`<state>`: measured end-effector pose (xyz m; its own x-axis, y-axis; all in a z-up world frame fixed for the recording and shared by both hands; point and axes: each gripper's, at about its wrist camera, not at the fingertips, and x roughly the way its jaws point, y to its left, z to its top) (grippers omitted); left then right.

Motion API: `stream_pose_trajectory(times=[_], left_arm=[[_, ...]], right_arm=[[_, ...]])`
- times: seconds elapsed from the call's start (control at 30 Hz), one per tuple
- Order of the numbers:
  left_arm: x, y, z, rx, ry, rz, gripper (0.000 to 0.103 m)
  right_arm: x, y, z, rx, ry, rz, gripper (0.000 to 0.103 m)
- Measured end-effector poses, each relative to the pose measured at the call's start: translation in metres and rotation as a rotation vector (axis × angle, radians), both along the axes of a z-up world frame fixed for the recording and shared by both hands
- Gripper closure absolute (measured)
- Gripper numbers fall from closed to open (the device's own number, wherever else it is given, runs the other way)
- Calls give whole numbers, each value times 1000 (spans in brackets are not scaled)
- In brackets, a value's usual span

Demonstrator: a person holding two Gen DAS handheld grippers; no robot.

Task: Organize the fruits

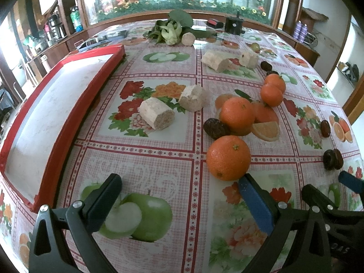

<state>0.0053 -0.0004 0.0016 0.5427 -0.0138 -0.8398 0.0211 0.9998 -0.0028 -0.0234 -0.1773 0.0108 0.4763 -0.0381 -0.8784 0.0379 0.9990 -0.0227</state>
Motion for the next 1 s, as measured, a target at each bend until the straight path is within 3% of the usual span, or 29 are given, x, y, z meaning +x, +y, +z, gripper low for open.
stream_pose_trajectory(times=[0.13,0.33,0.47,0.57,0.83,1.0], left_arm=[[2,7,2,4,41,-31,0],[-11,27,14,55,31,-89,0],[-18,38,25,41,-9,-132,0],[-17,38,27,31,-4,-147,0],[-17,32,29,20,7,-206,0],[-9,23,34,-71,19,-249,0]], right_arm=[[-15,-4,22,47,-21,50,0],[-29,-35,49,-24,-87,25,0],[-26,-71,49,61,-68,-54,0],[-18,-75,43,128,-32,-61,0],[-7,-62,34,80,-18,-16,0],[-4,-60,32,93,-10,-16,0]])
